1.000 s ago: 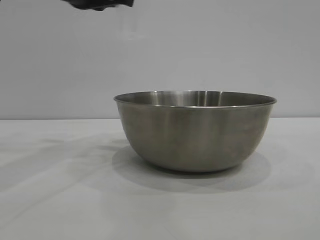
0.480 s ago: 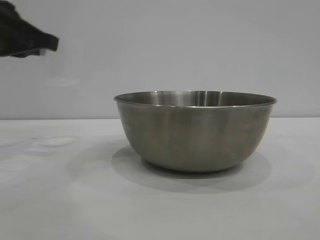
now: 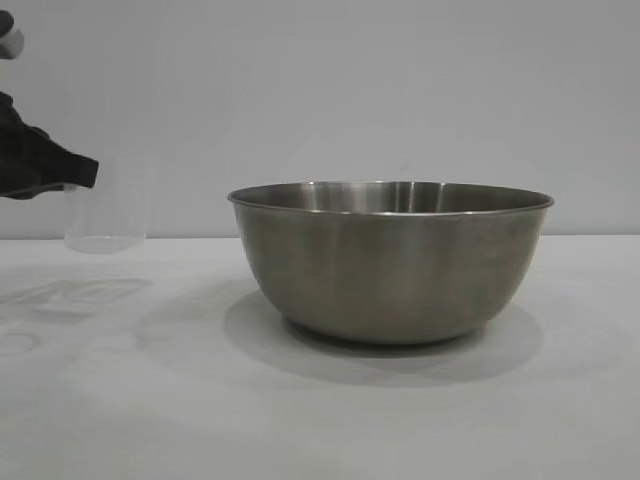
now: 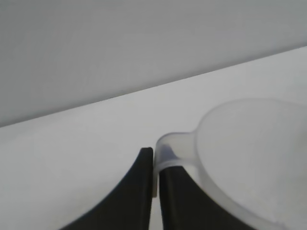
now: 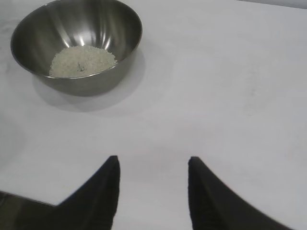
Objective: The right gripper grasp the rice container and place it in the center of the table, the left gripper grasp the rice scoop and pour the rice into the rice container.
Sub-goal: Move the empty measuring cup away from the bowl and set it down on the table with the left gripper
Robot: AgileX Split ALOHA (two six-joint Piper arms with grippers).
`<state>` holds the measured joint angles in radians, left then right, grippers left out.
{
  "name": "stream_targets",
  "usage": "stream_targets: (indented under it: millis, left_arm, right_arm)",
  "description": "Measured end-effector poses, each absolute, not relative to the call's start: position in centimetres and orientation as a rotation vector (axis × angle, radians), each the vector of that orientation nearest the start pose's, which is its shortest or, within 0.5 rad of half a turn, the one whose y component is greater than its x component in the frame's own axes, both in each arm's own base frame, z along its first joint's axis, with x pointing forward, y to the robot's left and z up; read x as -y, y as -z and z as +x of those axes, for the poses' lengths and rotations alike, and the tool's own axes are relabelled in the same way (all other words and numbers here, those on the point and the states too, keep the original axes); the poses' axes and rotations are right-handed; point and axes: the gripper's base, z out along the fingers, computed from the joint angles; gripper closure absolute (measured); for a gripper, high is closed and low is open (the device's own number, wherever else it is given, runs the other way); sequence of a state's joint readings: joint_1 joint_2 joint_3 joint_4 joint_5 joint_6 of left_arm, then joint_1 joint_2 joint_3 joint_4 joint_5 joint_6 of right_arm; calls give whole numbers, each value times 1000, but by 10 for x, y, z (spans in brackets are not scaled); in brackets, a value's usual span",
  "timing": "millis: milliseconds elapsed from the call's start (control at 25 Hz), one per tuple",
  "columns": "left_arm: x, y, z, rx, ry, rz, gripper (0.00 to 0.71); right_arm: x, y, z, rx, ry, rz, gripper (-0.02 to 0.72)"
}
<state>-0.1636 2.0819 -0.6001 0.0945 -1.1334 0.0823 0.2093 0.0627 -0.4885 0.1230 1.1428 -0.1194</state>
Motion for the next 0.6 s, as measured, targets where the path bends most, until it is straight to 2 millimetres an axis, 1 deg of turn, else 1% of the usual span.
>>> stream_targets:
  millis: [440, 600]
  left_arm:
    - [61, -83, 319, -1806, 109, 323, 710]
    - [59, -78, 309, -1840, 110, 327, 710]
  right_arm:
    - [-10, -268, -1, -2170, -202, -366, 380]
    - [-10, -268, -1, -2170, -202, -366, 380]
